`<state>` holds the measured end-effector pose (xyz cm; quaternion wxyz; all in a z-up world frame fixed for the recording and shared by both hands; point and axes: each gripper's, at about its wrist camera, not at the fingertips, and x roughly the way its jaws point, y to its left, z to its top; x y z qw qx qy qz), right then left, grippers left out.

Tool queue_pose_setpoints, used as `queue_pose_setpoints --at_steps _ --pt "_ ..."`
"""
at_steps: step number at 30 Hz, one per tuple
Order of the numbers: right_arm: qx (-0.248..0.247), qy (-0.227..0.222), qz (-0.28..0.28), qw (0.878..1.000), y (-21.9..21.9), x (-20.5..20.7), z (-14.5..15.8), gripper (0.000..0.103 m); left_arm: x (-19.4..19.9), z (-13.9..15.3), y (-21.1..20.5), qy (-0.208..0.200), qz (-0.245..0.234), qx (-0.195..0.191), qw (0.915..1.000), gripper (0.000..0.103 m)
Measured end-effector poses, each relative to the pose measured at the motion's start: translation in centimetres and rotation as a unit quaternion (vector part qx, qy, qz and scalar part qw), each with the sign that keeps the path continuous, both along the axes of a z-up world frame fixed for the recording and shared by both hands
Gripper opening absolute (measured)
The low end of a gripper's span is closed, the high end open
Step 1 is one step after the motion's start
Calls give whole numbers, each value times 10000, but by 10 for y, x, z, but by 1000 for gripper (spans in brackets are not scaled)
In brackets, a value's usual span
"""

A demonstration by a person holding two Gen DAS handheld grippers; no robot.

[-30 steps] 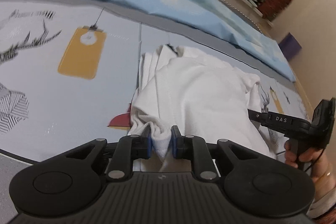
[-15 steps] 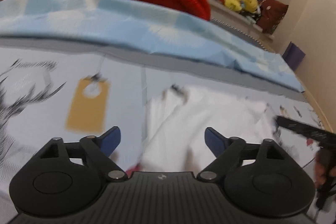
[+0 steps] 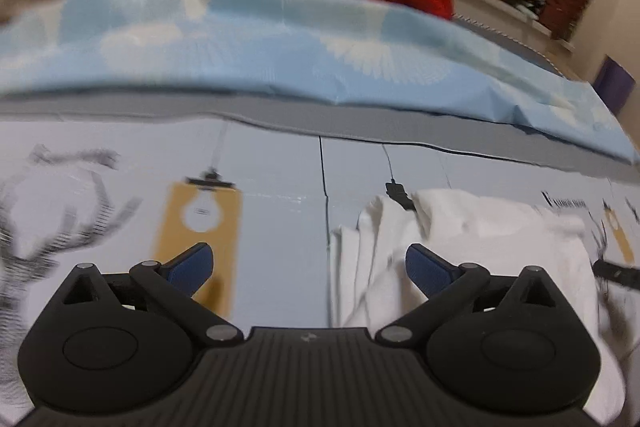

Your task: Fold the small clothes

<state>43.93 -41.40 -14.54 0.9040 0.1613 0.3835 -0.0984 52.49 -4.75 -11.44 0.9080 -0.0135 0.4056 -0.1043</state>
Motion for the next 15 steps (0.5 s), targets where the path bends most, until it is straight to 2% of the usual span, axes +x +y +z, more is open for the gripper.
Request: queue_pose_setpoints --at_steps 3,6,11,15 --pt "-291 -209 528 9980 28 -43 29 70 -55 31 6 -365 -190 204 9989 103" --pt "-721 -374 963 9920 65 -97 64 82 -120 60 10 -574 -292 231 9977 103" --pt "-841 -557 982 9900 112 -188 108 96 -220 85 6 -446 -402 245 9979 103" --pt "-889 -694 583 9919 133 -238 109 96 -276 85 3 -605 -156 400 9972 103"
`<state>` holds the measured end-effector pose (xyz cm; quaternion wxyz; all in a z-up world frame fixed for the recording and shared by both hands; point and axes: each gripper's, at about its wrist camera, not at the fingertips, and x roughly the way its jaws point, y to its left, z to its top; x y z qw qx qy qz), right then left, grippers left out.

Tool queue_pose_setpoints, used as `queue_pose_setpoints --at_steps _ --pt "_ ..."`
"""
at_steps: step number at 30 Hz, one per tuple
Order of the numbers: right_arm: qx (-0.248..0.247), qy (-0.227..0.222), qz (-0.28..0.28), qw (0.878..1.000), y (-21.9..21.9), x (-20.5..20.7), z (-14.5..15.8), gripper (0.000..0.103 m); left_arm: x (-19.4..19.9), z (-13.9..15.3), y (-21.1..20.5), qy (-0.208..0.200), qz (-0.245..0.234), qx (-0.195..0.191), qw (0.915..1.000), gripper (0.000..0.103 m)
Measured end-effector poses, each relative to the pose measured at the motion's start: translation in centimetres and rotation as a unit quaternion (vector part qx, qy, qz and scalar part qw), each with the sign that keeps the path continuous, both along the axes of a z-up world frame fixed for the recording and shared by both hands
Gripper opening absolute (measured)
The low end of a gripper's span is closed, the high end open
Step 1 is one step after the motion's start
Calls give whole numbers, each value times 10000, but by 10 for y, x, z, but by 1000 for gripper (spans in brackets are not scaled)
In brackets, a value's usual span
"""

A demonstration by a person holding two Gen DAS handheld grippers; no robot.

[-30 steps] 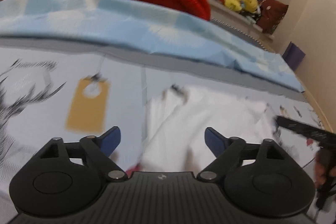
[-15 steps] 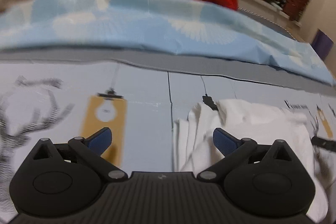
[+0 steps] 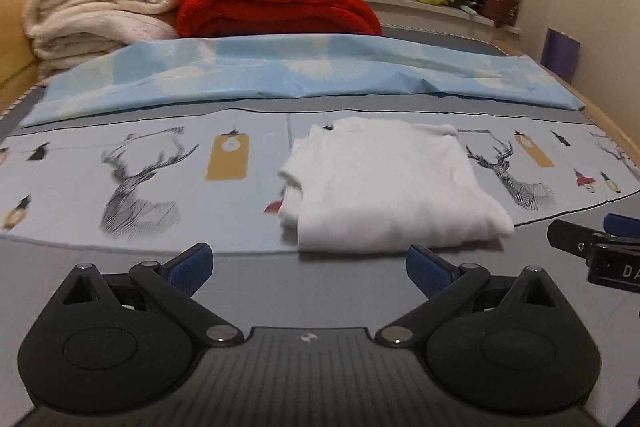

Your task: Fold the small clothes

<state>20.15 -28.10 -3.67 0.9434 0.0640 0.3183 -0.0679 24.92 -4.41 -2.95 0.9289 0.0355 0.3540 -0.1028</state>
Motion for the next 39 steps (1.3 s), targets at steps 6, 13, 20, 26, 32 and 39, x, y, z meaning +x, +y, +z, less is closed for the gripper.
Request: queue_pose_setpoints --at_steps 6,13,20,26,32,39 --pt "-602 -23 -237 9979 20 -22 -28 96 -4 -19 -1 -65 268 -64 9996 103" --pt "-995 171 35 9949 25 -11 -51 96 19 -35 -10 169 140 165 9996 103" --pt "-703 300 -13 9971 19 -1 -56 96 26 -41 -12 177 254 268 9992 103" --pt "-655 335 32 9973 21 -3 -57 96 23 -41 -15 55 241 469 9986 103" --pt "-658 306 -51 9973 18 -6 -56 96 20 -42 -18 2 195 582 9981 103" --pt "-683 314 -36 9972 18 -6 -56 96 21 -43 -20 12 188 572 9982 103"
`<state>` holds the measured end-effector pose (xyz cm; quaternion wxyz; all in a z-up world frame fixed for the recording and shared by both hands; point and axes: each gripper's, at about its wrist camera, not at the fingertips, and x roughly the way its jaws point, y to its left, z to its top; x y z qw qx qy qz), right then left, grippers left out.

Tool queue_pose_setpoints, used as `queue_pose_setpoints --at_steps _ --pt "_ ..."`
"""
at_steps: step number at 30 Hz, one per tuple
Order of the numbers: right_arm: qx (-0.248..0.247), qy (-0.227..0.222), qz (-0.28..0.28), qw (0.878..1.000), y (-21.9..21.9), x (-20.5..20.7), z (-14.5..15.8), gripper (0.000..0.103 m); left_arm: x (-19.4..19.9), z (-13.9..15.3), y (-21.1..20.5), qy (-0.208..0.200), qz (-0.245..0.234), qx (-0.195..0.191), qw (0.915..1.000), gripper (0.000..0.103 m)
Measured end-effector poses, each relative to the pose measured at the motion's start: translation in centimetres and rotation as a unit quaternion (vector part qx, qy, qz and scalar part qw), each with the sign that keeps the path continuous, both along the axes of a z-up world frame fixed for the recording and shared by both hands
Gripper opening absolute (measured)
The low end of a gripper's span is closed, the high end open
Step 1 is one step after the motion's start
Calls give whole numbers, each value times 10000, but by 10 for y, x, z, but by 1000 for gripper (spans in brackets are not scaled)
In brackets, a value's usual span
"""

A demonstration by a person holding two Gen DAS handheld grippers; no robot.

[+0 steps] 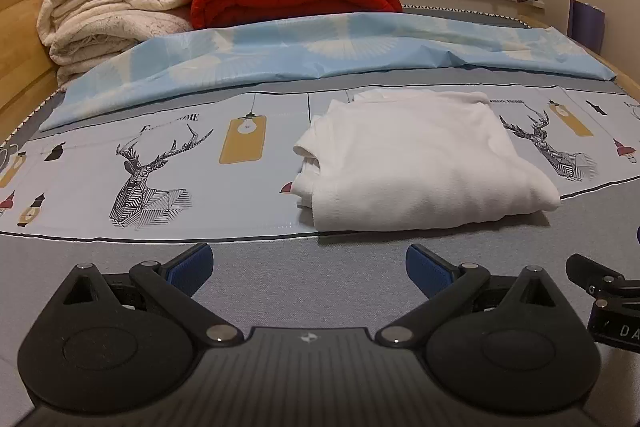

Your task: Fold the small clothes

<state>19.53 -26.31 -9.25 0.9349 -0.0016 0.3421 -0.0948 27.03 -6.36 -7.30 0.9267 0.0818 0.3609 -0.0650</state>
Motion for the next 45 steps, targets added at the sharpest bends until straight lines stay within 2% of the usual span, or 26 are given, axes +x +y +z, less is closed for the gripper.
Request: queue_pose_setpoints --at_steps 45 --pt "31 63 99 9999 3 1 -2 96 1 -2 -3 13 11 60 10000 103"
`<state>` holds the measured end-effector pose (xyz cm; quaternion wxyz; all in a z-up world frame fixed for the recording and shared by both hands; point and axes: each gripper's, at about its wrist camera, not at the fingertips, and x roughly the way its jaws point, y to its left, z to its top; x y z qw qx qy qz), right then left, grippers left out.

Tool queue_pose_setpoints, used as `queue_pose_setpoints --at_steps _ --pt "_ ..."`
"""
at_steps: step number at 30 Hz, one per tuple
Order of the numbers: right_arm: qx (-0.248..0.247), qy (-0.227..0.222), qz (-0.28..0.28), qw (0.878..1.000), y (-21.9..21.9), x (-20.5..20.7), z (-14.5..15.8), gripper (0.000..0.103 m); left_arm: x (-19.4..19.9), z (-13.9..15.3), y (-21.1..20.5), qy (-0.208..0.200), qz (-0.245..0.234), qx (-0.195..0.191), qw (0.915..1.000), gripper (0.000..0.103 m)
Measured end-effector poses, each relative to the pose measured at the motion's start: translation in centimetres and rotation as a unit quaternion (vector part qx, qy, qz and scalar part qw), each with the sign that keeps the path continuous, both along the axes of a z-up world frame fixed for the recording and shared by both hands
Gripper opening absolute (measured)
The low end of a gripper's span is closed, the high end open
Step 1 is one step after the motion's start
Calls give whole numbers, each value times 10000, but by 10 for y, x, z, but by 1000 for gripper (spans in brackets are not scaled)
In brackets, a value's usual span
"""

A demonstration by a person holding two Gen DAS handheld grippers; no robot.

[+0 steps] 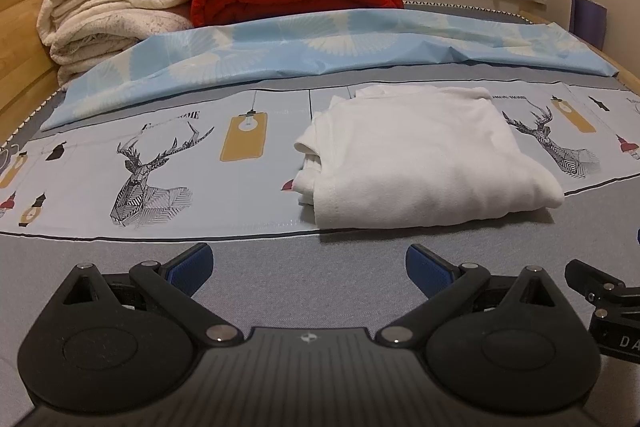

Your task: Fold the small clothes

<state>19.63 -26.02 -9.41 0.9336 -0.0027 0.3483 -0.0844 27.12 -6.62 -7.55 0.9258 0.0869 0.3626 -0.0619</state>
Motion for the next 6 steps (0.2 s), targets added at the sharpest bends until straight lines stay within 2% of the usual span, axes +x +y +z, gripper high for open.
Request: queue_pose_setpoints --at_steps 6 --pt "118 -18 53 9999 1 -1 0 96 -2 1 0 -42 -56 -67 10000 103"
